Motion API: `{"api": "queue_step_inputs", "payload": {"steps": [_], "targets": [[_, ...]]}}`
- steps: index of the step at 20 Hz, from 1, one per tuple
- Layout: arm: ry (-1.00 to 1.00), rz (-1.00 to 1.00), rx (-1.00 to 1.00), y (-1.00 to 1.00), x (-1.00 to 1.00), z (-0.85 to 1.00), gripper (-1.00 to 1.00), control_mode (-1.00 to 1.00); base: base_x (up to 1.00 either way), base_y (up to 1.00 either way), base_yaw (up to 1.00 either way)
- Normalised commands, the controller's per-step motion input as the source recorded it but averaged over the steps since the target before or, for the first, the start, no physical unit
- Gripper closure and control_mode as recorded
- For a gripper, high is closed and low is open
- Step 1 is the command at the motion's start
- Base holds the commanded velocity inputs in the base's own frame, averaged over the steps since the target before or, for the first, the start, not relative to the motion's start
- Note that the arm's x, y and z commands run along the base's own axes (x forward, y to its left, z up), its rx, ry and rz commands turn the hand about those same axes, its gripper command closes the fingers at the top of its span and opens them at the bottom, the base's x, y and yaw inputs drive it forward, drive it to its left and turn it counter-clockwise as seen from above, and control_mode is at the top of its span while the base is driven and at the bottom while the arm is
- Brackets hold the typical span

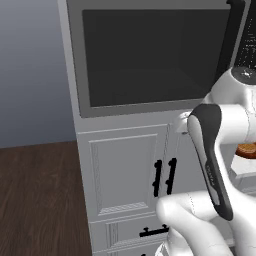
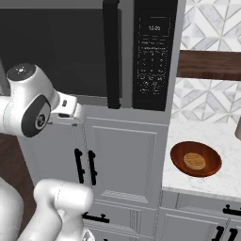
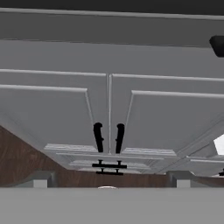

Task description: Open the microwave, place the bowl with waffle inside the microwave, then close the microwave door and turn it on.

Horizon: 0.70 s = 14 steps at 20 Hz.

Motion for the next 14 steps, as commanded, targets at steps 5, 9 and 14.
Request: {"api": "queue_step_inputs", "payload": {"steps": [5,9,14], "targets": [[0.0,0.0,0.0,0.0,-0.21,0.44,-1.0,-1.0,0.0,0.0,0.0],[0.0,0.0,0.0,0.0,-0.34,0.4,-1.0,-1.0,0.0,0.0,0.0],[0.0,0.0,0.0,0.0,-0.25,0.19,-1.0,-1.0,0.0,0.0,0.0]]}}
